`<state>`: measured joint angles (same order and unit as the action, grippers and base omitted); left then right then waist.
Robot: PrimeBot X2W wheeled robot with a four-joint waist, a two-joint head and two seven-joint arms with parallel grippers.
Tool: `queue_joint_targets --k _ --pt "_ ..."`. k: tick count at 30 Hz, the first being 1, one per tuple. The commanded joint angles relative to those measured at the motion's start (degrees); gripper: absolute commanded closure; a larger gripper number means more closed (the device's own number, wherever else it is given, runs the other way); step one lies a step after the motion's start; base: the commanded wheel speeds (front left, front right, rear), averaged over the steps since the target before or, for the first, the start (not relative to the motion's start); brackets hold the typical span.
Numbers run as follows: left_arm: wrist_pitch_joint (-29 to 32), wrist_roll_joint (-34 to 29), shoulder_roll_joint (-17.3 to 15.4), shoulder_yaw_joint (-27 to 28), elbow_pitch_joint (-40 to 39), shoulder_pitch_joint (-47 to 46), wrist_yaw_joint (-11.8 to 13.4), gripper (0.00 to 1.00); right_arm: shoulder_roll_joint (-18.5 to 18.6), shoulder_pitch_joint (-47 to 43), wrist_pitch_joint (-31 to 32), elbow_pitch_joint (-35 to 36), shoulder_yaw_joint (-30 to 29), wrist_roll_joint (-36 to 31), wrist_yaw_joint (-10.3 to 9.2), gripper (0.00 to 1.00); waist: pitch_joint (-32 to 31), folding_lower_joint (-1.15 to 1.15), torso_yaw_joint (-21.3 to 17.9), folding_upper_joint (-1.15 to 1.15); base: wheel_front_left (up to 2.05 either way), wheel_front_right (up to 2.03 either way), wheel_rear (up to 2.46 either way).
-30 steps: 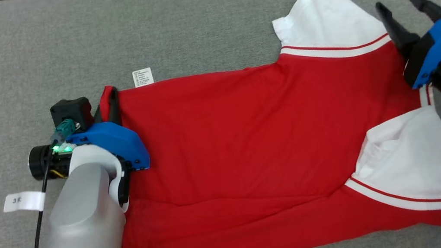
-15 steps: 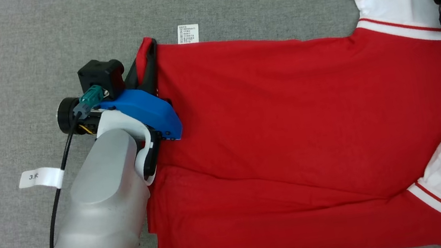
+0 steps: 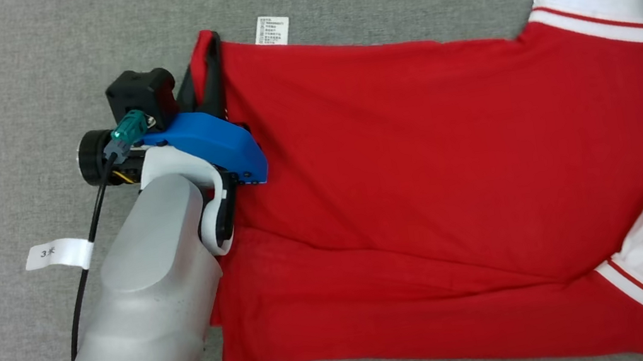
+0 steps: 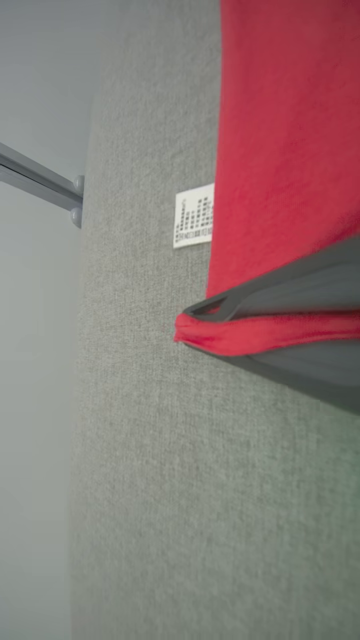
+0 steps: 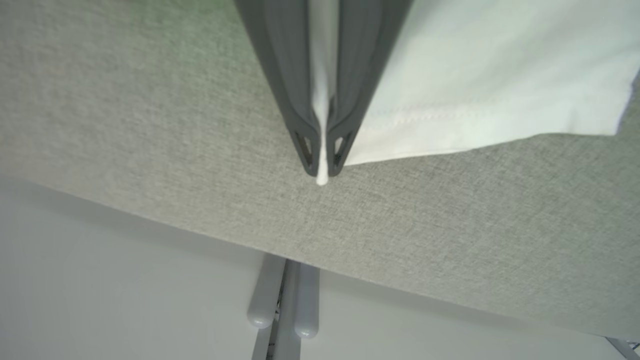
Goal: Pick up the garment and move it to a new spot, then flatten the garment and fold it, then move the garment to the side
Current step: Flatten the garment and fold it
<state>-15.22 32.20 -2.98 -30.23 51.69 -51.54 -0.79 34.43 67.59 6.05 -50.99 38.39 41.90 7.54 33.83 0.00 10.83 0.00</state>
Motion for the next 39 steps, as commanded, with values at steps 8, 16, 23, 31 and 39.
queue_joint_targets --k 8,16,23,31,39 --pt "0.1 -6.4 -0.7 7.9 -8.5 6.3 1.2 1.0 -0.7 -2.4 -16.3 0.5 -2.5 5.6 -0.07 1.0 -4.4 0.0 -1.9 0.0 0.0 0.0 0.0" --pt "0.1 -10.6 -2.0 15.2 -11.3 13.5 -1.2 1.0 1.6 -13.3 -20.7 10.9 -1.5 13.9 -0.06 1.0 -9.8 0.0 -5.6 0.0 0.0 0.0 0.0" --pt "0.0 -14.2 -2.7 19.9 -12.8 20.1 -3.8 1.0 2.1 -26.5 -21.2 20.8 -5.0 18.0 -0.05 1.0 -15.7 0.0 -8.4 0.0 0.0 0.0 0.0" --pt "0.0 -16.9 -2.4 22.6 -13.8 26.9 -5.3 1.0 -1.1 -40.4 -21.3 27.2 -11.3 17.9 -0.05 1.0 -20.8 0.0 -9.8 0.0 0.0 0.0 0.0" --pt "0.1 -18.8 -1.9 22.9 -12.9 34.7 -6.4 1.0 -5.5 -51.7 -21.3 28.9 -13.9 16.7 -0.05 1.0 -25.8 0.0 -10.9 0.0 0.0 0.0 0.0"
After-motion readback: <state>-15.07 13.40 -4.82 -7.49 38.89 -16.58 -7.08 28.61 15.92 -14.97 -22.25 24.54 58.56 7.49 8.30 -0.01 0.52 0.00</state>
